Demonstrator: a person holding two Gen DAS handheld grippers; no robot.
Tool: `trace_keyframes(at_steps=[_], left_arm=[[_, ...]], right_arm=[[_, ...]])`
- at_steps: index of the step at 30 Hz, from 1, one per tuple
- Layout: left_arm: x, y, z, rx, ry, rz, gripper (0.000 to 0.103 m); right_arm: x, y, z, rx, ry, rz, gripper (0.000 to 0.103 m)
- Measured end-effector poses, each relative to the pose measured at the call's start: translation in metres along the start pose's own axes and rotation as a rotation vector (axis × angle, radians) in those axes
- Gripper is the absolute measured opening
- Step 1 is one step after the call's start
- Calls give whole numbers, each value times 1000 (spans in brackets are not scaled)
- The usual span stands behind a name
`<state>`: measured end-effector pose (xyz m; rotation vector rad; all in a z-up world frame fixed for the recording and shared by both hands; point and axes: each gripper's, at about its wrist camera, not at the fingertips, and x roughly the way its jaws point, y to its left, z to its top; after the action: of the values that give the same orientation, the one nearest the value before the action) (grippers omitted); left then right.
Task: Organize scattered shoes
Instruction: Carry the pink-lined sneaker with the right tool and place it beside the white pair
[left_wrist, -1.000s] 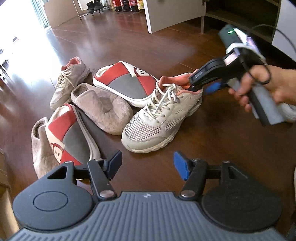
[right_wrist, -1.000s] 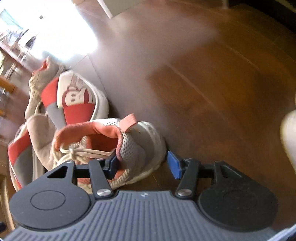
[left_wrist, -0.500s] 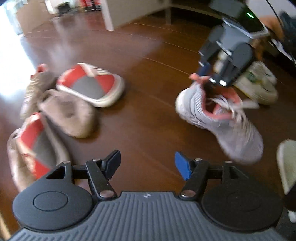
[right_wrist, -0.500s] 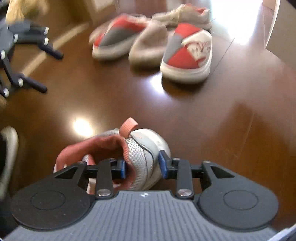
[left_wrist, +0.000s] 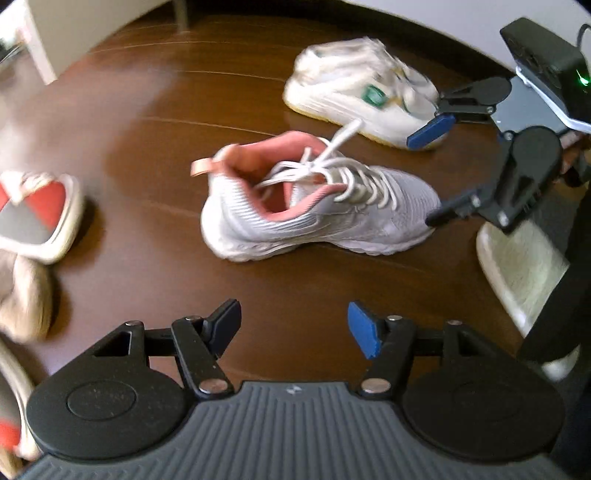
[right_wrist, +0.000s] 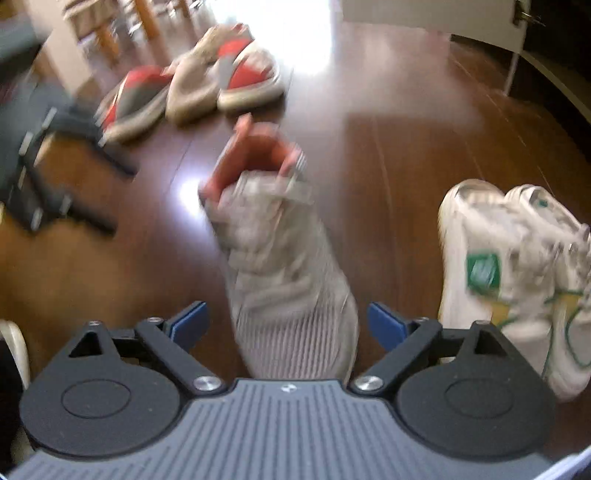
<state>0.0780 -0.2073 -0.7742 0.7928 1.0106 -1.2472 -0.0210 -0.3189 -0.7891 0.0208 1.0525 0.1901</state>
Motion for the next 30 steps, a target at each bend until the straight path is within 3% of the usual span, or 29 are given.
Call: trace_keyframes(at_steps=[4,6,8,14,25,30], left_arm=[[9,3,12,-6,-6,15,66],[9,5,11,-44,-16,3,66],[10,4,8,-46,-17,8,66],[15,-4,5,-24,-20,-13,66],[18,-17,14,48,-52,-49,66],[14,-16,10,38,-50,-50,66]], right_arm=[[16,11,5,-44,-25,-33,99],[40,20,8,-95,-12,-90,99],[53,20,0,-105,16,-146,87],[38,8,-21,39,-21,-207,79],[13,-16,-49,25,-61,-309,77],[16,-26,-53,98,-74,-313,78]])
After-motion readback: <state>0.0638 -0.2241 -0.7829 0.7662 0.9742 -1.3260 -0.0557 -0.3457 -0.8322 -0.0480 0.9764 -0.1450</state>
